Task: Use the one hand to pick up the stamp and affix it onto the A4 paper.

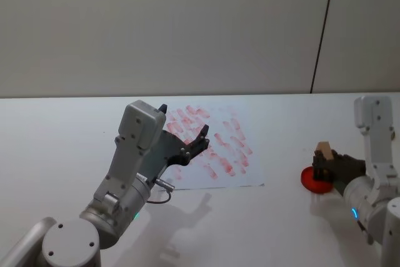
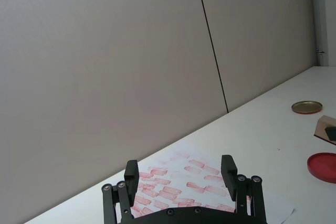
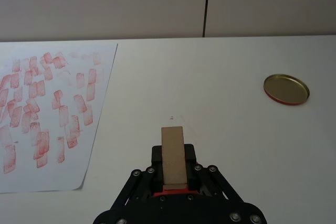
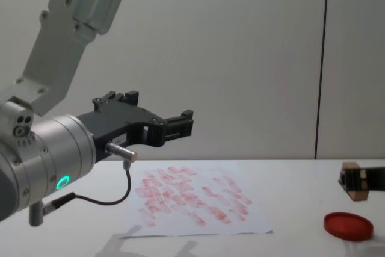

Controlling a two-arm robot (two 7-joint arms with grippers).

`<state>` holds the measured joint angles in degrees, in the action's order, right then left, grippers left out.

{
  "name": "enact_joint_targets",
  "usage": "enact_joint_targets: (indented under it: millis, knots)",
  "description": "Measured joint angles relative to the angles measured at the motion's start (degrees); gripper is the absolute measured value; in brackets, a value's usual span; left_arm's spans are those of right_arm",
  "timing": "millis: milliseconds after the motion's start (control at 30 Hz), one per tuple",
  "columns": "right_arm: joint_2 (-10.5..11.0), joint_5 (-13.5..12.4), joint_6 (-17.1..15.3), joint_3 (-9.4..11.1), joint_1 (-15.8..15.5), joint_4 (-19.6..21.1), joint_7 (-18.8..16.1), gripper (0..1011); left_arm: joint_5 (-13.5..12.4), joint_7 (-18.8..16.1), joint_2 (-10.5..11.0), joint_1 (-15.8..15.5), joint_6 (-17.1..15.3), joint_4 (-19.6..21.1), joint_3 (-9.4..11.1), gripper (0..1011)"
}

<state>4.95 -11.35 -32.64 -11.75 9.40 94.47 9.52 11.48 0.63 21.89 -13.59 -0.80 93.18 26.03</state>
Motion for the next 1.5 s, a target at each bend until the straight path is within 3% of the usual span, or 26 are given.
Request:
enact_joint_targets:
  millis: [567, 667, 1067, 1367, 1500]
  knots:
    - [-0.5, -0.9, 0.2, 0.9, 2.0, -5.4, -2.7, 218, 0.0, 0.0, 0.0, 0.0, 0.0, 0.0, 0.0, 993]
    - [-0.6, -1.0, 0.2, 1.0, 2.4, -6.3, -3.1, 267, 0.0, 0.0, 0.0, 0.0, 0.0, 0.0, 0.0, 993]
    - [-0.8, -0.9, 0.9, 1.2, 2.7, -7.2, -4.0, 652, 0.0, 0.0, 0.0, 0.0, 0.0, 0.0, 0.0, 993]
    - [-0.3, 0.7, 3.6, 1.1, 1.0, -4.0, -4.7, 930, 0.0, 0.0, 0.0, 0.0, 0.0, 0.0, 0.0, 993]
    - [0.2, 1.6, 5.5, 1.0, -0.2, -2.1, -5.1, 1001, 0.0, 0.0, 0.0, 0.0, 0.0, 0.0, 0.0, 993]
